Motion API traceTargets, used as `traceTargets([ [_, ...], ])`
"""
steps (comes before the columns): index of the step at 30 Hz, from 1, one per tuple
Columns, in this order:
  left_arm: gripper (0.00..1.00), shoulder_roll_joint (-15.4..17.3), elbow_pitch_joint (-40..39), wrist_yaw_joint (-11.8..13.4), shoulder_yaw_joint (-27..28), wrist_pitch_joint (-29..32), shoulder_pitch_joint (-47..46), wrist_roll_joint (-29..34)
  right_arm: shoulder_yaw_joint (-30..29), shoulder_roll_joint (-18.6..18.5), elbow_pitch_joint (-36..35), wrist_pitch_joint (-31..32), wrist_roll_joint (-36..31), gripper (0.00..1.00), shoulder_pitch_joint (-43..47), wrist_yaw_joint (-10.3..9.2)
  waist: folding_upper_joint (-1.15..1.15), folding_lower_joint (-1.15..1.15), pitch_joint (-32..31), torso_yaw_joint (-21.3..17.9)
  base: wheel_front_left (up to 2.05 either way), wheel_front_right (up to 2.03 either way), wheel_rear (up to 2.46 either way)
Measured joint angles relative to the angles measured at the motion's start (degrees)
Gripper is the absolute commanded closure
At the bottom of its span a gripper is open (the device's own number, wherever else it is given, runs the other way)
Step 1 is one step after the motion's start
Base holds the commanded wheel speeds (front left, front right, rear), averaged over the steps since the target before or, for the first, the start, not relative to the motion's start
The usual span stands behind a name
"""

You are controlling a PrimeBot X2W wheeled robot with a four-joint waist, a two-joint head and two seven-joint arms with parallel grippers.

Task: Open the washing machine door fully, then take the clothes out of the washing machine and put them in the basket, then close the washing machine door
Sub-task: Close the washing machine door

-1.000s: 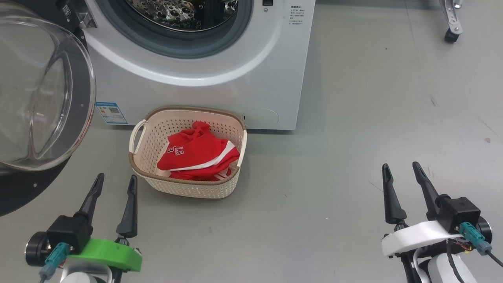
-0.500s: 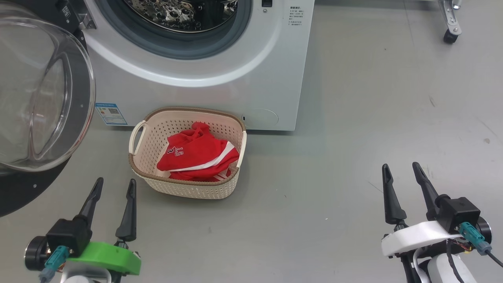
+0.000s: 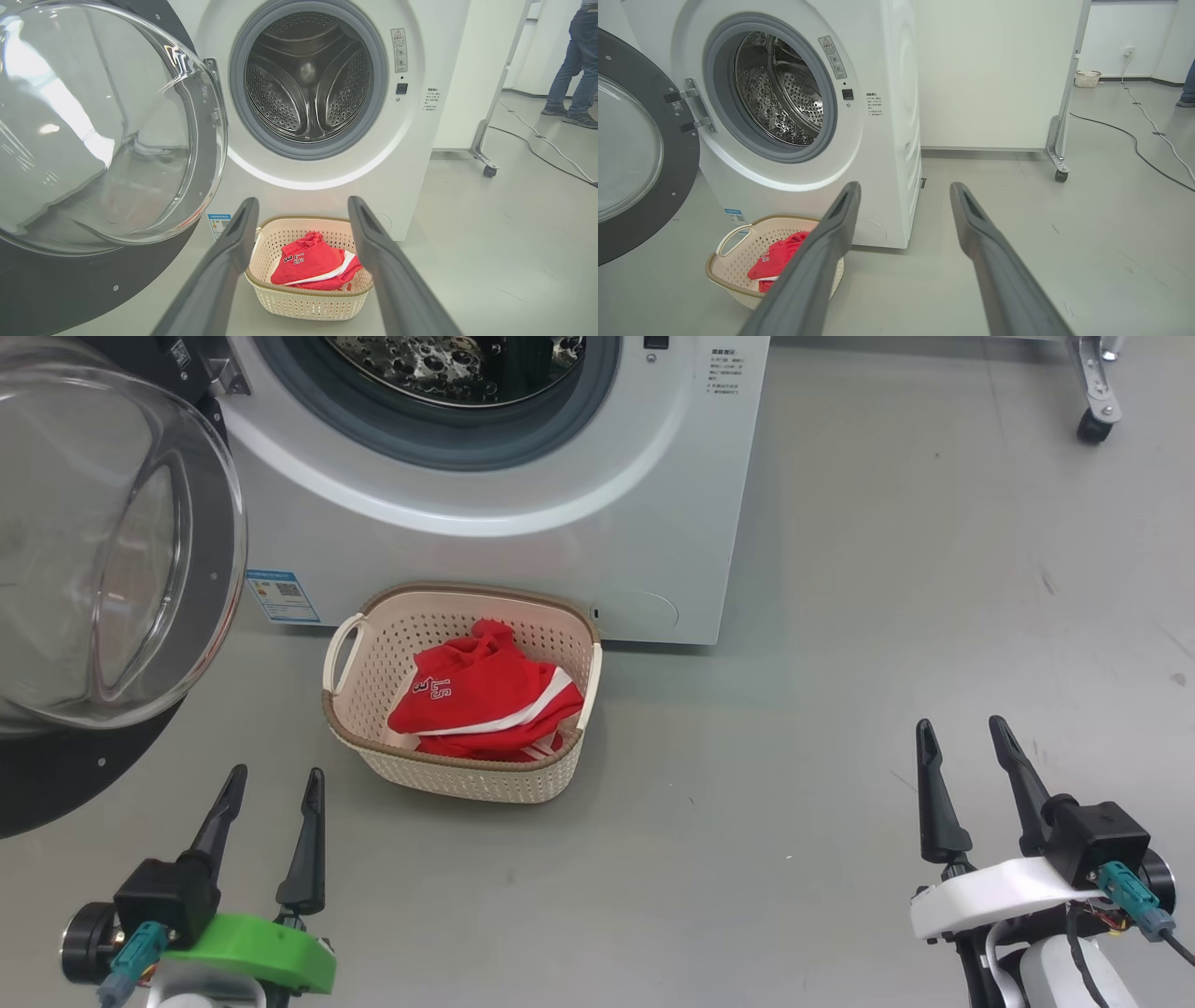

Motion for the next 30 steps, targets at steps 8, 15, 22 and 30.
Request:
traceTargets([
  [8, 0.0, -0.4, 0.6, 0.0, -0.2, 0.0, -0.1, 0.3, 0.3, -0.4, -0.8, 0.0, 0.0, 0.0, 0.0, 0.71, 0.0, 0.0, 0.8, 3.2, 0.0, 0.0, 0.0],
  [15, 0.0, -0.8, 0.7, 0.0, 0.0, 0.0, -0.2, 0.3, 1.4, -0.9, -1.0, 0.0, -0.1, 0.0, 0.0, 1.99, 0.0, 0.0, 1.4, 7.6, 0.0, 0.0, 0.0],
  [22, 0.0, -0.9, 0.6, 0.1, 1.3, 0.0, -0.2, 0.2, 3.1, -1.3, -1.0, 0.0, -0.7, 0.0, -0.3, 3.05, 0.0, 0.0, 2.0, 12.8, 0.0, 0.0, 0.0],
  [30, 0.0, -1.2, 0.5, 0.4, 1.5, 0.0, -0.2, 0.2, 3.6, -1.8, -0.9, 0.0, -1.1, 0.0, -1.1, 3.54, 0.0, 0.0, 2.3, 18.3, 0.0, 0.0, 0.0],
])
